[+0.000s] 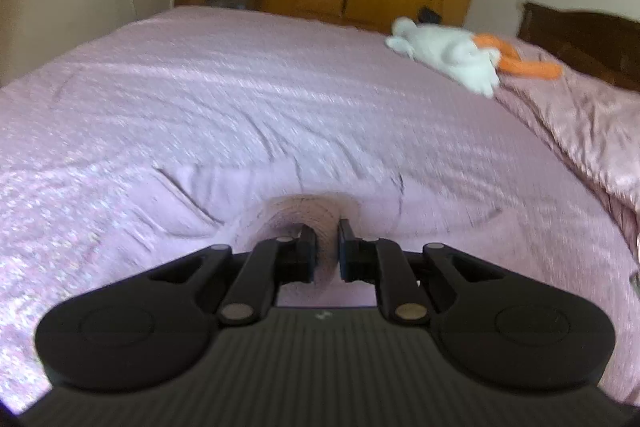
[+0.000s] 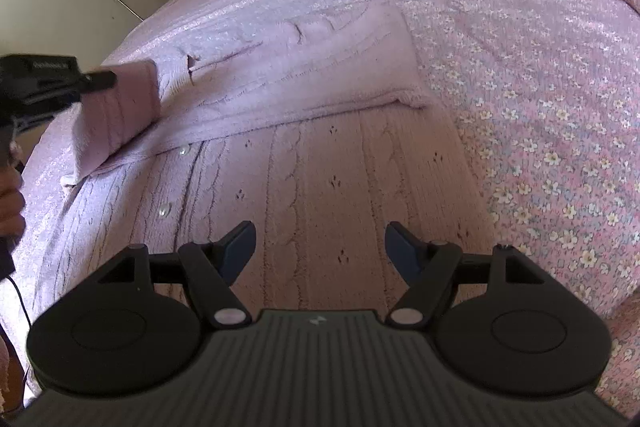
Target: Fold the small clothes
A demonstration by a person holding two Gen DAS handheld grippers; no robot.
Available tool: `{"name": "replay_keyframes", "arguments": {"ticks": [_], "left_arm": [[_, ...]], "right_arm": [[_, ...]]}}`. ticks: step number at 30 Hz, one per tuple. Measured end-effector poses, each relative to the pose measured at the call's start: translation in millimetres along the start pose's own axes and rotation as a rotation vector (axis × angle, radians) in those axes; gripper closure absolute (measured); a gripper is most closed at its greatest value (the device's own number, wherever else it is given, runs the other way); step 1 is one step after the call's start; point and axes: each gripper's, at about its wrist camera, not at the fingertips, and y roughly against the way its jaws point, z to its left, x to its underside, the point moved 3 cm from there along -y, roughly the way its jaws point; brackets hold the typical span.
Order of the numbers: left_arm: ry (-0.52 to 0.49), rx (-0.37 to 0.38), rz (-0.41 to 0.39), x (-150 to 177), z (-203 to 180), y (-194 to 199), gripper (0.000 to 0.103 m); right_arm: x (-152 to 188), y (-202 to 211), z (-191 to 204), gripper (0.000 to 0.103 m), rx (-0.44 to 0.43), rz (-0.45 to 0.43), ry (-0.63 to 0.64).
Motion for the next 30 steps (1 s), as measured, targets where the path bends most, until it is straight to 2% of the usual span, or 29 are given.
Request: {"name": "replay_keyframes", "arguments": {"ticks": [7, 12, 16, 20, 26, 30], "left_arm": [[-0.025, 0.06, 0.145, 30, -5, -8, 0.084], [-0.043, 0.09, 0.202, 45, -2, 0, 0.078], [-0.045, 0.051, 0.208, 55, 11, 15, 0.063], [-0.027, 0.021, 0.236, 64, 30, 27, 0.062], [-0.015, -0.097, 0.231, 67, 64, 37, 0.062], [0.018, -0.137, 0.224, 66, 84, 38, 0.062]], "right_arm": [[-6, -3, 0, 0.025, -0.027, 0.006, -0.012], [-17, -7, 14, 0.025, -0.077, 0.015, 0.0], [-30, -17, 34, 0.025, -0.14, 0.03, 0.01], [-43, -30, 59, 0.025, -0.198, 0.059, 0.025], [-60, -49, 96, 0.025, -0.276, 0.09, 0.036], [-74, -67, 116, 0.025, -0.32, 0.119, 0.01]]}}
